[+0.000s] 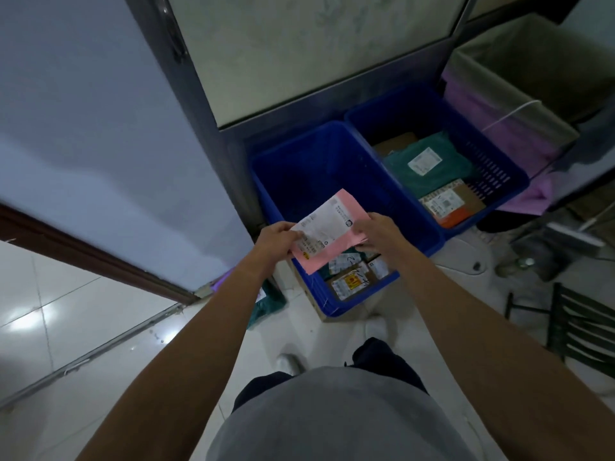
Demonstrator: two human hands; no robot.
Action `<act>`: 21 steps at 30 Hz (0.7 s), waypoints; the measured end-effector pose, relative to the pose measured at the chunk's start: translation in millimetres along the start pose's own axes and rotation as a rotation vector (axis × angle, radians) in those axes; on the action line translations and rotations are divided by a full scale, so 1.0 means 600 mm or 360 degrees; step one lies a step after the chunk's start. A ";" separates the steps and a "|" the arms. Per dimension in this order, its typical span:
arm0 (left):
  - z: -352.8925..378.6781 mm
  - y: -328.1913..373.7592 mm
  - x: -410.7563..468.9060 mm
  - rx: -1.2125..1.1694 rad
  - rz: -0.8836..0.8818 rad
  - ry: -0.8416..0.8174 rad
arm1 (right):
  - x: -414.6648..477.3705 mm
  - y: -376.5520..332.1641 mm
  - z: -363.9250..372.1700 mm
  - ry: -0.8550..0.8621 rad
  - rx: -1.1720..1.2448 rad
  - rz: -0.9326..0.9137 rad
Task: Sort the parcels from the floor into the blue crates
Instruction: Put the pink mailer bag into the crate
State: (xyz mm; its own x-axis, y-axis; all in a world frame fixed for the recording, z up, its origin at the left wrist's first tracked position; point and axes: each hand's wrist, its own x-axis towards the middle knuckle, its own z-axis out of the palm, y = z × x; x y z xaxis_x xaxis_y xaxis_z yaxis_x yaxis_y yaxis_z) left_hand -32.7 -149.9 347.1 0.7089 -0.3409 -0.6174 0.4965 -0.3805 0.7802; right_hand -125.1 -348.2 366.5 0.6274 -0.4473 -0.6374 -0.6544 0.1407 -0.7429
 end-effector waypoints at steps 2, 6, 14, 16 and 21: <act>0.019 0.004 0.012 0.0021 -0.0006 0.0035 | 0.010 0.006 -0.021 -0.0104 -0.0149 -0.0087; 0.068 0.006 0.035 0.0029 -0.0052 0.0090 | 0.049 0.020 -0.069 -0.0203 -0.0365 -0.0173; 0.198 0.021 0.082 0.0234 -0.0185 0.0325 | 0.179 0.045 -0.164 -0.0333 -0.0888 -0.0253; 0.222 0.021 0.099 0.0250 -0.0242 0.0343 | 0.208 0.056 -0.178 -0.0370 -0.0923 -0.0233; 0.252 -0.002 0.147 0.0404 -0.0357 0.0374 | 0.269 0.070 -0.181 -0.0478 -0.1123 -0.0132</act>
State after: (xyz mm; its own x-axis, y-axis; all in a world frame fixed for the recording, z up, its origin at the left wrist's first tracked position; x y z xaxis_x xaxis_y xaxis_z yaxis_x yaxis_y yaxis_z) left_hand -46.7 -309.7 276.2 0.7067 -0.0307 -0.7068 0.5333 -0.6333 0.5608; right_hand -97.1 -510.5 254.8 0.7078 -0.1588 -0.6884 -0.6512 -0.5245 -0.5485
